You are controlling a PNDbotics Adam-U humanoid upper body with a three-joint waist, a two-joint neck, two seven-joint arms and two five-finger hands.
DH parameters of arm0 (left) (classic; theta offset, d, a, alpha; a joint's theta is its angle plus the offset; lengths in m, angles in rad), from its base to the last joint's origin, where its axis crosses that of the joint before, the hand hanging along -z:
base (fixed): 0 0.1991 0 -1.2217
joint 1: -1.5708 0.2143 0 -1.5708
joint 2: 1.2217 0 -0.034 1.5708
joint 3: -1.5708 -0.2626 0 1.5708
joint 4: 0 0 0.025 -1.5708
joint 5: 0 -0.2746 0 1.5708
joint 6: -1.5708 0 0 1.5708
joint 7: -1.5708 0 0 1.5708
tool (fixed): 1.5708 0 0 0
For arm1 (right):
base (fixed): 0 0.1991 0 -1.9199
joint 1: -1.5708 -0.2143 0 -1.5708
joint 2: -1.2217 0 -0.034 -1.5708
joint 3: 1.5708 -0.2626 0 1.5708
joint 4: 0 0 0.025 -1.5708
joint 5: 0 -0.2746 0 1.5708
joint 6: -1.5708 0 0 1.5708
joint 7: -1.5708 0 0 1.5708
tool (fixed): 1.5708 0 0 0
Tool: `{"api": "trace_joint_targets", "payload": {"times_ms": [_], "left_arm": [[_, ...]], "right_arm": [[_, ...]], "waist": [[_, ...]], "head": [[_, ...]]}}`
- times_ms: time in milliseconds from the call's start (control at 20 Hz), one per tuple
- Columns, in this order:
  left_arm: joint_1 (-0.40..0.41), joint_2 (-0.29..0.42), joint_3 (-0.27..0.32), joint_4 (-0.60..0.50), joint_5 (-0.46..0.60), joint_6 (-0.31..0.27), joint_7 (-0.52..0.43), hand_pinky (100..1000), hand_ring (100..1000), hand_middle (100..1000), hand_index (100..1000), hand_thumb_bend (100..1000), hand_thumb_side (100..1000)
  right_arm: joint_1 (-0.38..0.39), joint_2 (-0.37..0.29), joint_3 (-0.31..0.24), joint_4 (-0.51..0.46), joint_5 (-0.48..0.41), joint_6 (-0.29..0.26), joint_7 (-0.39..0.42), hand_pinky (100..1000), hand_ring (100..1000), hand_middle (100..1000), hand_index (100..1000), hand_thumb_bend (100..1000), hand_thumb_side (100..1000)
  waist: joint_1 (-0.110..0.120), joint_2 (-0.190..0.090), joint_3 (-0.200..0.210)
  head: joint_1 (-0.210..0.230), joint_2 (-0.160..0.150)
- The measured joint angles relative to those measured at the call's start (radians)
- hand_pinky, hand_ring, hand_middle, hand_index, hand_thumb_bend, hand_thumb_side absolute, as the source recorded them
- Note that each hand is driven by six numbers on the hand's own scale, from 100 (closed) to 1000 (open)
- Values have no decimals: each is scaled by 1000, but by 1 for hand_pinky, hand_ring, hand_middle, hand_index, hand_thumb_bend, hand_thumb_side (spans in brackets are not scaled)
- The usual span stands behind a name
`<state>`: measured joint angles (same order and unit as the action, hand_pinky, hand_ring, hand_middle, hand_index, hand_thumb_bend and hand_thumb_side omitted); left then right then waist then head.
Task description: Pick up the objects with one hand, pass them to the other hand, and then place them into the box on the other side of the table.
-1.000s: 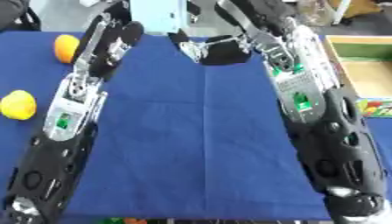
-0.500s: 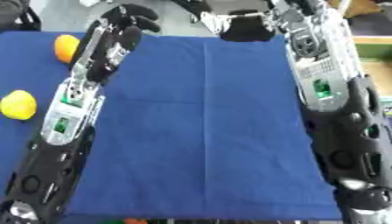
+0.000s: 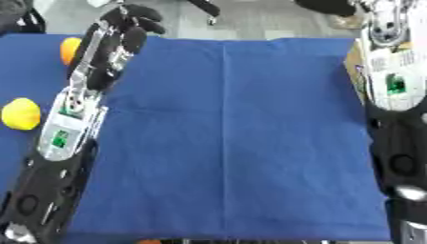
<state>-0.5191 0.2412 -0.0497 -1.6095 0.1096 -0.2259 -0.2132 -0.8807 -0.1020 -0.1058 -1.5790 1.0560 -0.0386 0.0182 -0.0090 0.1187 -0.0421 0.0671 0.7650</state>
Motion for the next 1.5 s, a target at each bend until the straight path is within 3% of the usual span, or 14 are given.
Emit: {"api": "trace_joint_targets", "payload": {"times_ms": [350, 750, 1000, 1500], "left_arm": [[39, 8, 17, -55, 13, 4, 10, 835, 631, 627, 715, 585, 649], [54, 8, 22, -90, 19, 11, 4, 835, 631, 626, 715, 583, 649], [62, 8, 22, -102, 20, 15, -2, 836, 630, 625, 713, 582, 651], [69, 8, 28, -106, 21, 16, -6, 837, 631, 624, 712, 579, 653]], "right_arm": [[-27, -55, -156, 151, 18, 162, -124, 893, 795, 782, 645, 300, 220], [-58, -111, -273, 324, -37, 297, -240, 868, 776, 774, 645, 305, 199], [-75, -151, -307, 471, -74, 361, -302, 860, 771, 768, 654, 304, 186], [-95, -220, -319, 732, -160, 457, -418, 860, 774, 770, 687, 300, 183]], "waist": [[0, 0, 7], [0, 0, 13], [0, 0, 16], [0, 0, 18]], "head": [[-36, 0], [-202, 4], [-242, 6], [-254, 7]]}}
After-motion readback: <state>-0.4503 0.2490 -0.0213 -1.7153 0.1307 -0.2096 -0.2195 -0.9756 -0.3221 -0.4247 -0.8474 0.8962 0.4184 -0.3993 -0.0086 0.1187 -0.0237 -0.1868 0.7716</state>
